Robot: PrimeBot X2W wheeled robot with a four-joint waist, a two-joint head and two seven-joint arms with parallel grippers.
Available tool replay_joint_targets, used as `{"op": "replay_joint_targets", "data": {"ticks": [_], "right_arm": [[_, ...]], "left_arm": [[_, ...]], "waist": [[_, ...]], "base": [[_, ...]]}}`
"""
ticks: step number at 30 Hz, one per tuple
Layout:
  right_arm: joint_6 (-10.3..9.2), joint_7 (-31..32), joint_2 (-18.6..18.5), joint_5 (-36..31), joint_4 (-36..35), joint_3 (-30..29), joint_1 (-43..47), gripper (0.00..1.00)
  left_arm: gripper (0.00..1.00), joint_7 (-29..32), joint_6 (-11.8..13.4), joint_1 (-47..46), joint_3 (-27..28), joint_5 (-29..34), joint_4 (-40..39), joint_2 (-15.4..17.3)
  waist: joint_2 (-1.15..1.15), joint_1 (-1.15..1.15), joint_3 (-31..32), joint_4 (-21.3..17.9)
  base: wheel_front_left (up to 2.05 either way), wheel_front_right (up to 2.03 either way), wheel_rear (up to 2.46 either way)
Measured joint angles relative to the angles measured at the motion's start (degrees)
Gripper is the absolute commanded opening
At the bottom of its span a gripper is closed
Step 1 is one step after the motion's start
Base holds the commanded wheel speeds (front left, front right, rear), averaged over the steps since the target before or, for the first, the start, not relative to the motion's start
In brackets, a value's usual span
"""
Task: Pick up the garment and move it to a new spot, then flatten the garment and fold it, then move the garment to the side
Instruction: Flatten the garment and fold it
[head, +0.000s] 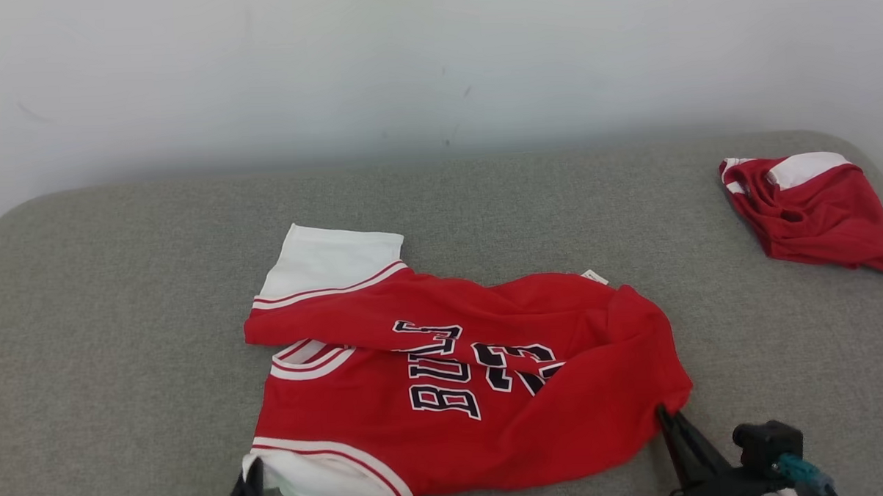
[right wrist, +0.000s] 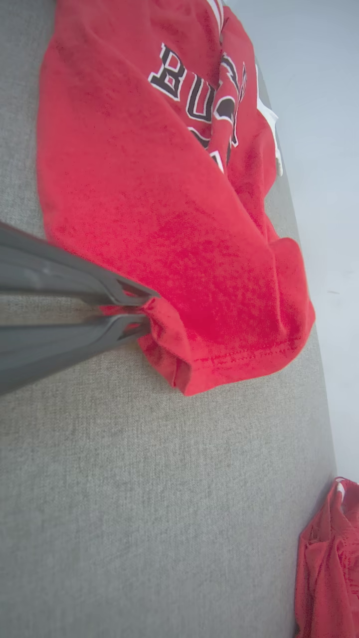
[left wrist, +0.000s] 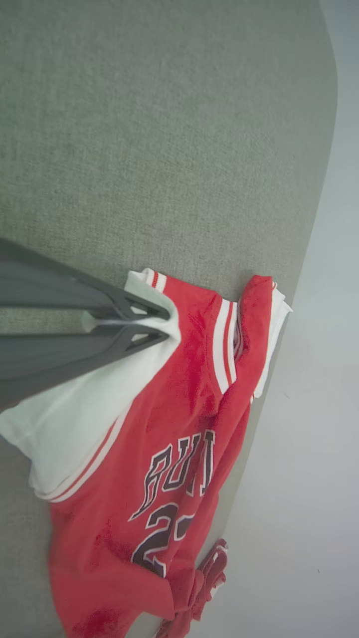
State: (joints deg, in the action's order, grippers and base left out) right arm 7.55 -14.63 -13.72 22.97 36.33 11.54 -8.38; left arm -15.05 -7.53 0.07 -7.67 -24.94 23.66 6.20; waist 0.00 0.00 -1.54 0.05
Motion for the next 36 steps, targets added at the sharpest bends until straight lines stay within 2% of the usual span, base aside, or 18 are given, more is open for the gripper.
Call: {"op": "replay_joint_targets", "data": {"ticks": [4,8,10,16,20,25,31,36], "right_arm": [[0.0,0.8,-2.2,1.0,-5.5,1.5,-1.9,0.0],[0.0,3.4,-3.5,2.0,-11.0,1.9,-6.4,0.0],[0.0,6.1,-4.3,3.2,-14.2,1.6,-11.2,0.0],[0.0,10.9,-4.7,5.5,-17.1,-0.1,-27.3,0.0],[0.0,14.6,-4.1,6.8,-15.0,-1.2,-40.7,0.0],[0.0,18.2,-3.2,7.1,-9.8,-2.8,-57.3,0.0],[0.0,20.5,-1.7,7.4,-3.0,-4.0,-75.7,0.0],[0.0,20.7,-1.5,6.4,1.9,-3.9,-87.0,0.0]], "left_arm": [[0.0,0.0,0.0,-1.2,0.3,0.0,-6.5,2.7],[0.0,1.2,0.0,-7.2,-0.2,-0.2,-10.7,5.7],[0.0,4.2,0.0,-14.4,-1.7,-0.2,-12.8,9.1],[0.0,10.9,0.0,-34.2,-3.0,-4.0,-13.9,15.0],[0.0,13.7,0.0,-49.5,-4.1,-6.4,-11.2,18.1],[0.0,15.2,0.0,-67.5,-5.5,-7.3,-4.7,19.9],[0.0,15.1,0.0,-86.7,-8.4,-7.3,4.4,20.4],[0.0,13.6,0.0,-100.3,-10.6,-7.7,11.2,19.3]], "waist": [[0.0,0.0,-0.6,-0.2],[0.0,0.0,-1.8,-0.6],[0.0,0.0,-3.2,-0.9],[0.01,0.01,-8.2,-1.7],[0.01,0.01,-12.8,-2.3],[0.01,0.02,-19.0,-3.1],[0.01,0.02,-26.1,-4.1],[0.02,0.02,-30.8,-5.1]], "base": [[0.0,0.0,0.0],[0.0,0.0,0.0],[0.0,0.0,0.0],[0.0,0.0,0.0],[0.0,0.0,0.0],[0.0,0.0,0.0],[0.0,0.0,0.0],[0.0,0.0,0.0]]}}
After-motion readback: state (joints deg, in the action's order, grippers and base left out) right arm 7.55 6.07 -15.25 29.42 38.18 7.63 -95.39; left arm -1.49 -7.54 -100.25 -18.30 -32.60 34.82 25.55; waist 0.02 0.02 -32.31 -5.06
